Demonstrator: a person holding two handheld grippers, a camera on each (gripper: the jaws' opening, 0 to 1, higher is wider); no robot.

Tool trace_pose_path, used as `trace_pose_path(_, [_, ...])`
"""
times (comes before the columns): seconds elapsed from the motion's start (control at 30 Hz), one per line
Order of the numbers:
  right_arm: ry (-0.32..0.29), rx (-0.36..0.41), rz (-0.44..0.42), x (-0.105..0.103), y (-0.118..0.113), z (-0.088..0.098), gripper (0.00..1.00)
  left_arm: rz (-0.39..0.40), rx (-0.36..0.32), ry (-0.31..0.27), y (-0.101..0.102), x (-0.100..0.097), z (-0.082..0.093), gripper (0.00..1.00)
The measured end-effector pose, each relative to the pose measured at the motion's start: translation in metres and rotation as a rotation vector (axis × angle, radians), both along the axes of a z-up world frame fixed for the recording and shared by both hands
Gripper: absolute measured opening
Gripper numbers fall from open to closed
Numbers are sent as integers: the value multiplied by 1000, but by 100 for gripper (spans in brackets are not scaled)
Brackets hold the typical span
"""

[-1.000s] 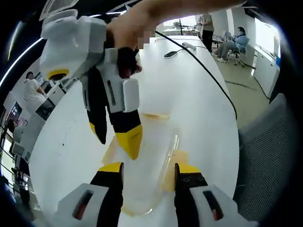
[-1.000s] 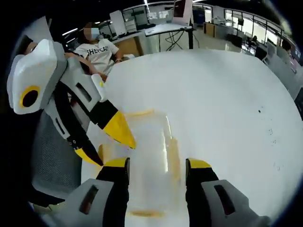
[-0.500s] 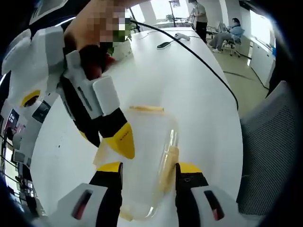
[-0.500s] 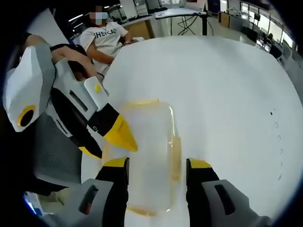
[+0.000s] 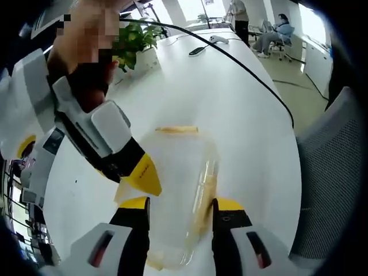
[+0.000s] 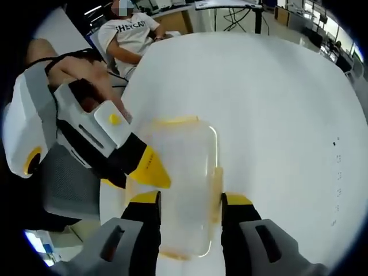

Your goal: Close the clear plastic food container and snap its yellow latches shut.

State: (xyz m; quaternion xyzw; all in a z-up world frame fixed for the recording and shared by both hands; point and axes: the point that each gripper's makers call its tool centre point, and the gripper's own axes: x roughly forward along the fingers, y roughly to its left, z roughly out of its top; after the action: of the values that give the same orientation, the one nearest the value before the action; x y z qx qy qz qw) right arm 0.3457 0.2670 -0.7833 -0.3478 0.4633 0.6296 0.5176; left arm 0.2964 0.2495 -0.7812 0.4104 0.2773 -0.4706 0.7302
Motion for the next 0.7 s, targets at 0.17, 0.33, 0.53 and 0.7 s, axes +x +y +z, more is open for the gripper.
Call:
trace_pose_path(0.17, [-3,-27,-5,-1,-1,0,35,0,-21,11,1,1,0,37])
trace_pose_path(0.33, [20,-31,-13,-3,0,-1,33,-2,-14,21,1,2,0,36])
trace_pose_path(0.53, [22,-50,-17,-7,0,-1,33,6,4,-7,6,5,-3,33])
trace_pose_path(0.7, [16,-61,-18,-6,0,-1,34,-7,0,7,1,3,-2,33])
